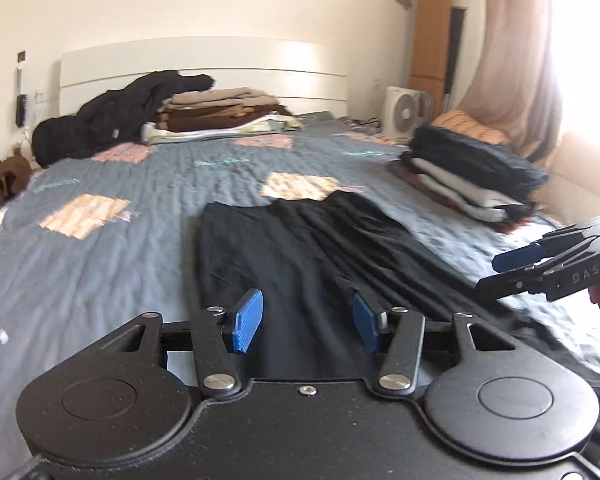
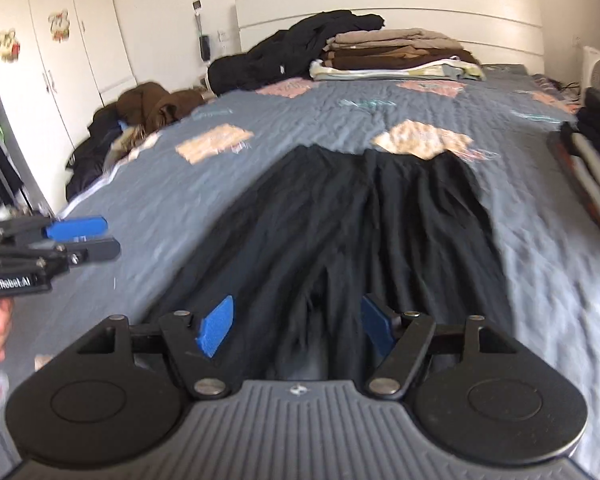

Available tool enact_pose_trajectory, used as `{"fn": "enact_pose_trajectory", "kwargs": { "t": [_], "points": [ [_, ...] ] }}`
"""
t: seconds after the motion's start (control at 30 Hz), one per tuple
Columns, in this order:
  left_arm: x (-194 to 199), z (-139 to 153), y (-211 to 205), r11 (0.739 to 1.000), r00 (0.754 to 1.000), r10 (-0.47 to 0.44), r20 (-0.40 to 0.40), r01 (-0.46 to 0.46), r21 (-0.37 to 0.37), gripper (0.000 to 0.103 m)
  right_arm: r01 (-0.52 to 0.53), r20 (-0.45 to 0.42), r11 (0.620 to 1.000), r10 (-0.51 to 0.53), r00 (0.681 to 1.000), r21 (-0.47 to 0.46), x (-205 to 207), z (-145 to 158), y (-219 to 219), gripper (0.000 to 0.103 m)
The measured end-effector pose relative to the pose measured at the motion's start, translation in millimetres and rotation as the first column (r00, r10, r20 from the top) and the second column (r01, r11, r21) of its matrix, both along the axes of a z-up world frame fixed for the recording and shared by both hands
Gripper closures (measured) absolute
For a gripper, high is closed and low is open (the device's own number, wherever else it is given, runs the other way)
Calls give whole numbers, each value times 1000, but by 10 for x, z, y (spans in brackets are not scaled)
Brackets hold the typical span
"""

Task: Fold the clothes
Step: 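Lower both open grippers onto the folded edge of the trousers, then grasp the folded edge of the black trousers with both grippers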

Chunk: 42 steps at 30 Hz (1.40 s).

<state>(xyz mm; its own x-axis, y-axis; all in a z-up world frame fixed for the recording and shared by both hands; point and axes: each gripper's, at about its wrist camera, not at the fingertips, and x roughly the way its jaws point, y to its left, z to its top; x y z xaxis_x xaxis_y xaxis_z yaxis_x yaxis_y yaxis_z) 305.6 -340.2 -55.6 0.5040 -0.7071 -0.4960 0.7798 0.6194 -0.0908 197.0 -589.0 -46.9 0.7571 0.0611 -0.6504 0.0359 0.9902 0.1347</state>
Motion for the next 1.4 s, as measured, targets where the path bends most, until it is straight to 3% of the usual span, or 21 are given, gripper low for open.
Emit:
{"fn": "enact_pose_trajectory", "kwargs": {
  "t": [0.1, 0.17, 0.3, 0.43, 0.73, 0.97, 1.23, 1.4],
  "points": [
    [-369, -62, -112, 999, 999, -47, -8, 47, 12, 52, 2, -41, 997, -5, 999, -76, -429, -1, -110, 32],
    [-492, -121, -221, 998, 996, -62, -57, 61, -8, 52, 35, -69, 992, -44, 997, -125, -628, -61, -235, 32],
    [-689, -252, -491, 997, 992, -66, -105, 62, -40, 52, 81, -105, 988, -95, 990, -134, -877, -212, -537, 32],
    [-808, -395, -756, 999, 991, -48, -125, 45, -21, 53, 72, -133, 988, -91, 987, -137, -989, -359, -784, 32],
    [-1007, -621, -1027, 1000, 993, 6, -121, -4, 17, 53, -24, -209, 992, -3, 978, -128, -835, -713, -1045, 35],
    [-1062, -746, -1177, 999, 992, 34, -124, -32, 18, 52, -63, -217, 998, 59, 974, -12, -587, -1014, -1164, 35],
    [-918, -942, -1431, 999, 988, 27, -155, -20, 47, 52, -71, -225, 997, 74, 972, 21, -432, -1139, -1221, 37],
    [-769, -1081, -1527, 997, 979, 39, -201, -24, 74, 52, -54, -225, 998, 60, 973, 33, -412, -1184, -1283, 49]
  ]
}}
